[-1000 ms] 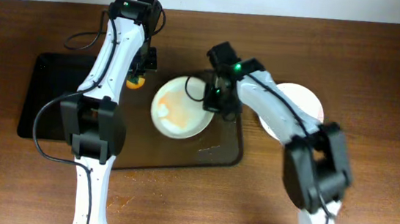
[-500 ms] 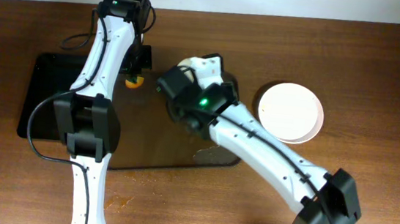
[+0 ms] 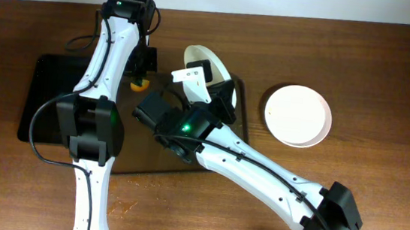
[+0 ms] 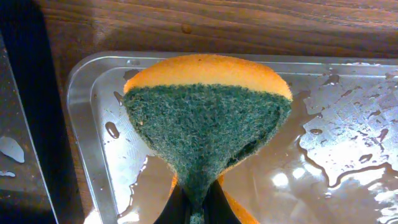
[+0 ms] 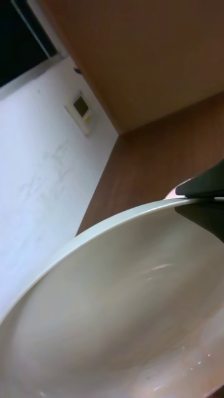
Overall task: Clean dirty plates on tray and stack at the side
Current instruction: 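Carry the plate right and stack it on the plate pile, then lower the sponge into the small black tray with the left gripper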
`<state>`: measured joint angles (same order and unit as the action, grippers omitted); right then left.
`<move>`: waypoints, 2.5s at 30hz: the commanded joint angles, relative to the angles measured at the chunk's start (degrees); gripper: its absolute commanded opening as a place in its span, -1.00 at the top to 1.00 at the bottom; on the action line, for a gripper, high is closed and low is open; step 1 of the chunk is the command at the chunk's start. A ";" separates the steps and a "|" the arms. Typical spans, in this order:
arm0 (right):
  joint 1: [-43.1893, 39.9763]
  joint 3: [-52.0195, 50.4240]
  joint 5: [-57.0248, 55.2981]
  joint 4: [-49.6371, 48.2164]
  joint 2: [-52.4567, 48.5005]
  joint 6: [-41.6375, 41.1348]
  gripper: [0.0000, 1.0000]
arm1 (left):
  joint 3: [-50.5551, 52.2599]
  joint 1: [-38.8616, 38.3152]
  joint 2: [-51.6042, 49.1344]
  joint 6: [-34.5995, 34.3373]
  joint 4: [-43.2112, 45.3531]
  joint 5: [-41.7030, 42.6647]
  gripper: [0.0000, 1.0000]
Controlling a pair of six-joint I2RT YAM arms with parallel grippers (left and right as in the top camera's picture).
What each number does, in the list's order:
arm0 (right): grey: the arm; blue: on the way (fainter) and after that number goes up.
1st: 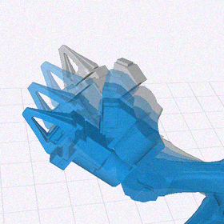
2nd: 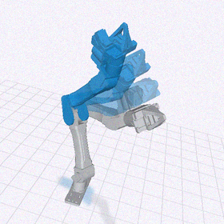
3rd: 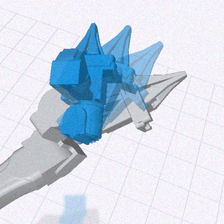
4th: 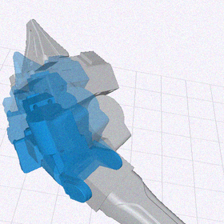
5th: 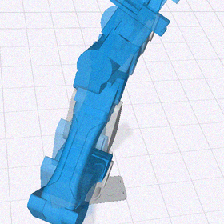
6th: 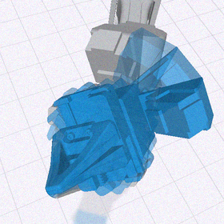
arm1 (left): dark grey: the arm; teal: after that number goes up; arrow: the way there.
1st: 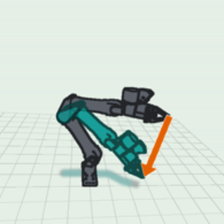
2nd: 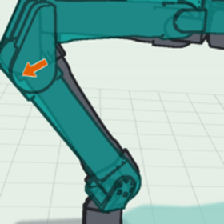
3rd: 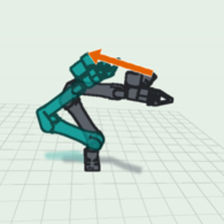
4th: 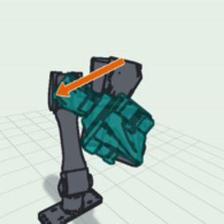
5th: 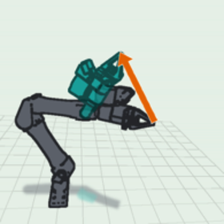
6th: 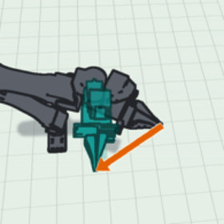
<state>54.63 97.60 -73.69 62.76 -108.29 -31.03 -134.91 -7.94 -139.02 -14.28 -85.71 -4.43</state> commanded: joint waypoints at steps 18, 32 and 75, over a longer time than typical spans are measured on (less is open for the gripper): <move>-7.63 0.22 25.29 5.90 0.04 -16.87 0.92 | -0.87 -0.07 -0.81 1.16 0.42 0.61 0.99; -48.94 0.07 80.89 3.85 2.93 10.08 0.92 | -0.87 -0.13 -0.81 1.14 0.42 0.61 0.99; -57.16 -11.54 87.86 -7.72 8.17 12.81 -0.84 | 6.01 23.21 5.97 -10.56 -2.51 -6.36 0.99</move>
<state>-3.03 85.67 14.06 55.20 -100.62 -18.00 -135.39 15.35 -134.02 -23.44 -91.11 -11.38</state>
